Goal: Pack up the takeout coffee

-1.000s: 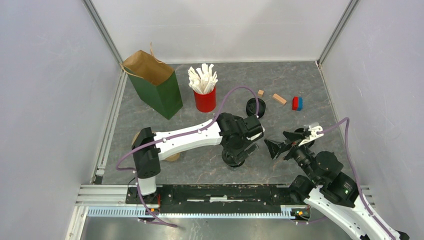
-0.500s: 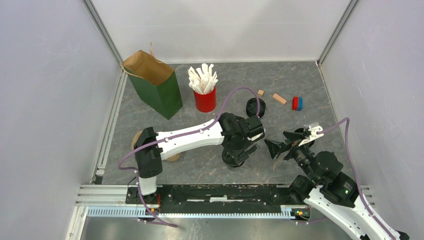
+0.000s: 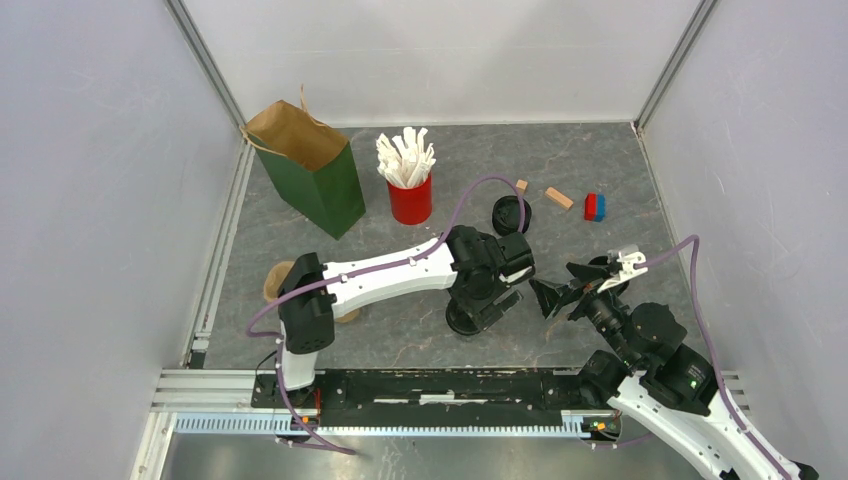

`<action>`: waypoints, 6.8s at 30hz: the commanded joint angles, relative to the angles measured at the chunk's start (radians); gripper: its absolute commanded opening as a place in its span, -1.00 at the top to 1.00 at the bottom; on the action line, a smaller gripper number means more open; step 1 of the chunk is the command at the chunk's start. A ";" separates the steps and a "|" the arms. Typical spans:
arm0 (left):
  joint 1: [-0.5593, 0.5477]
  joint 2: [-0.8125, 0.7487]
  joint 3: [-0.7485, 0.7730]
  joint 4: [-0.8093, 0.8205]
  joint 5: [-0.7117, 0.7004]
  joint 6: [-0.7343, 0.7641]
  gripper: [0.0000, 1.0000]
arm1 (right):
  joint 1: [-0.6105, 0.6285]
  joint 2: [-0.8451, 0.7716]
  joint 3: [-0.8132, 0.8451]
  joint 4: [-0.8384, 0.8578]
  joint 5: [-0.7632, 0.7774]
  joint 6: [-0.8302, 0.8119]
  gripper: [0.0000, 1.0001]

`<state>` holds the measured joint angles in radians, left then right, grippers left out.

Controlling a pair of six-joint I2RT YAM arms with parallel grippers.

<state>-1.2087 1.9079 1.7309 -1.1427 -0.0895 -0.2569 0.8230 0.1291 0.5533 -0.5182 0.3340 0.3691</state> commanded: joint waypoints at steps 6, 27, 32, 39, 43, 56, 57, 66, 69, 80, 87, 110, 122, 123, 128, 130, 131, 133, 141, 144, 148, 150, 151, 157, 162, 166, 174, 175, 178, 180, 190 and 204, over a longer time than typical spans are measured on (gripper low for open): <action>-0.010 0.025 0.065 -0.048 0.000 -0.010 -0.80 | 0.005 -0.019 0.025 -0.002 0.014 -0.013 -0.96; -0.002 -0.118 0.042 0.018 -0.193 -0.076 -0.99 | 0.004 -0.013 -0.051 0.053 -0.094 0.046 -0.96; 0.019 -0.244 -0.036 0.107 -0.319 -0.126 -0.99 | 0.004 0.003 -0.089 0.086 -0.147 0.072 -0.96; 0.055 -0.459 -0.217 0.252 -0.347 -0.186 -0.99 | 0.004 0.049 -0.145 0.166 -0.199 0.092 -0.94; 0.107 -0.614 -0.386 0.395 -0.229 -0.224 -0.99 | 0.004 0.125 -0.186 0.248 -0.269 0.104 -0.88; 0.248 -0.909 -0.829 0.700 0.014 -0.302 -0.85 | 0.004 0.355 -0.222 0.377 -0.314 0.072 -0.49; 0.247 -0.905 -0.840 0.721 0.036 -0.304 -0.83 | 0.005 0.368 -0.220 0.376 -0.307 0.068 -0.47; 0.246 -0.783 -0.873 0.793 0.203 -0.267 -0.68 | 0.004 0.424 -0.214 0.357 -0.295 0.049 -0.27; 0.246 -0.768 -0.905 0.857 0.244 -0.271 -0.67 | 0.004 0.452 -0.212 0.355 -0.315 0.050 -0.21; 0.245 -0.702 -0.924 0.893 0.239 -0.252 -0.57 | 0.005 0.469 -0.198 0.391 -0.372 0.062 -0.17; 0.246 -0.694 -0.936 0.903 0.235 -0.245 -0.56 | 0.004 0.493 -0.192 0.410 -0.401 0.053 -0.14; 0.254 -0.725 -0.968 0.925 0.239 -0.298 -0.48 | 0.004 0.569 -0.077 0.390 -0.414 -0.001 -0.03; 0.274 -0.714 -0.981 0.936 0.263 -0.308 -0.44 | 0.004 0.646 -0.106 0.416 -0.472 -0.035 -0.26; 0.274 -0.712 -0.985 0.938 0.265 -0.308 -0.44 | 0.004 0.648 -0.115 0.424 -0.479 -0.035 -0.27; 0.278 -0.696 -0.996 0.955 0.282 -0.312 -0.43 | 0.004 0.662 -0.153 0.441 -0.491 -0.031 -0.21; 0.278 -0.692 -0.999 0.963 0.290 -0.315 -0.43 | 0.004 0.658 -0.169 0.445 -0.488 -0.027 -0.18; 0.278 -0.689 -0.999 0.965 0.292 -0.316 -0.42 | 0.004 0.657 -0.178 0.446 -0.485 -0.027 -0.18; 0.279 -0.687 -1.000 0.971 0.298 -0.318 -0.42 | 0.003 0.655 -0.192 0.449 -0.483 -0.024 -0.16; 0.288 -0.680 -1.019 0.999 0.318 -0.323 -0.42 | 0.003 0.648 -0.223 0.458 -0.475 -0.021 -0.06; 0.293 -0.682 -1.032 1.024 0.334 -0.331 -0.42 | 0.004 0.648 -0.230 0.458 -0.473 -0.022 -0.04; 0.302 -0.681 -1.038 1.035 0.349 -0.334 -0.41 | 0.004 0.644 -0.242 0.459 -0.471 -0.021 -0.02; 0.306 -0.679 -1.040 1.038 0.353 -0.333 -0.38 | 0.004 0.641 -0.248 0.459 -0.468 -0.021 0.00; 0.309 -0.679 -1.043 1.043 0.359 -0.334 -0.36 | 0.005 0.639 -0.252 0.458 -0.467 -0.021 0.00; 0.329 -0.676 -1.071 1.108 0.413 -0.364 -0.35 | 0.004 0.632 -0.271 0.462 -0.464 -0.022 0.03; 0.338 -0.665 -1.079 1.131 0.432 -0.367 -0.32 | 0.004 0.635 -0.281 0.468 -0.465 -0.023 0.04; 0.343 -0.649 -1.083 1.137 0.448 -0.374 -0.25 | 0.003 0.634 -0.289 0.472 -0.464 -0.022 0.06; 0.356 -0.636 -1.106 1.172 0.456 -0.386 -0.08 | 0.002 0.636 -0.311 0.474 -0.460 -0.028 0.11; 0.358 -0.636 -1.111 1.178 0.457 -0.390 -0.06 | 0.002 0.634 -0.316 0.474 -0.459 -0.027 0.12; 0.363 -0.635 -1.124 1.194 0.468 -0.405 -0.03 | 0.002 0.627 -0.332 0.476 -0.456 -0.025 0.13; 0.367 -0.631 -1.131 1.201 0.475 -0.411 -0.03 | 0.002 0.623 -0.344 0.480 -0.454 -0.024 0.14; 0.391 -0.616 -1.173 1.221 0.478 -0.448 0.08 | -0.001 0.614 -0.379 0.483 -0.445 -0.023 0.17; 0.393 -0.539 -1.175 1.148 0.429 -0.452 0.13 | -0.013 0.605 -0.416 0.481 -0.444 -0.021 0.21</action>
<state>-0.8257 1.3090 0.5823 0.1211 0.4377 -0.7177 0.8158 0.7082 0.2035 0.1650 -0.1387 0.3805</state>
